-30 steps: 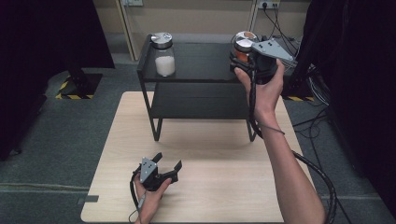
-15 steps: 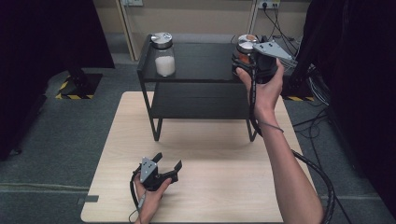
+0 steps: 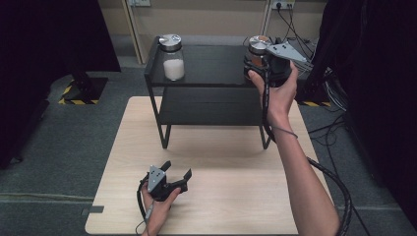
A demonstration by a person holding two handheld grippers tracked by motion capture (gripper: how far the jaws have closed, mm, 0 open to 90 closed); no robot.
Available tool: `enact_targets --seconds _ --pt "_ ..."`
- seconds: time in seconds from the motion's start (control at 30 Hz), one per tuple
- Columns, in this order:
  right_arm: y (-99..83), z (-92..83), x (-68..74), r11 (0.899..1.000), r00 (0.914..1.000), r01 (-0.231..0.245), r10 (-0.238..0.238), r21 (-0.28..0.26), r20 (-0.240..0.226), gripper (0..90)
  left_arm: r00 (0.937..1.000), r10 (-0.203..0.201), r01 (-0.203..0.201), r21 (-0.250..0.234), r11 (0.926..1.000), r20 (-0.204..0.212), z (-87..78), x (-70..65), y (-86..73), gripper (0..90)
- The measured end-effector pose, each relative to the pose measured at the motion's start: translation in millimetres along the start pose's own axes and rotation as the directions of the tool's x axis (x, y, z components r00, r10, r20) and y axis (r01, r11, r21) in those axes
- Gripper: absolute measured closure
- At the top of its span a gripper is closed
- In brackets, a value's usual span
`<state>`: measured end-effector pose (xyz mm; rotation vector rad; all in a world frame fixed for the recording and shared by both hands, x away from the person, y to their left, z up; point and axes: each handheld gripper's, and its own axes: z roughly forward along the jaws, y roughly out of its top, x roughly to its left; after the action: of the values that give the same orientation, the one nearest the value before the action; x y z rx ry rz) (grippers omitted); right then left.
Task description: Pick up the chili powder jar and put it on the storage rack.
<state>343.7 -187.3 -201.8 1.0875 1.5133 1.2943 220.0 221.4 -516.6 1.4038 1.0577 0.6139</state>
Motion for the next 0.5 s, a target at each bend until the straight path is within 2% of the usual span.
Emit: enact_targets --seconds 0.5 --pt "1.9 5.1 -5.4 1.000 0.9995 -0.028 0.029 0.011 -0.011 31.9 1.0000 0.007 -0.007 0.001 1.0000 0.000 0.1 -0.5 0.2 8.2"
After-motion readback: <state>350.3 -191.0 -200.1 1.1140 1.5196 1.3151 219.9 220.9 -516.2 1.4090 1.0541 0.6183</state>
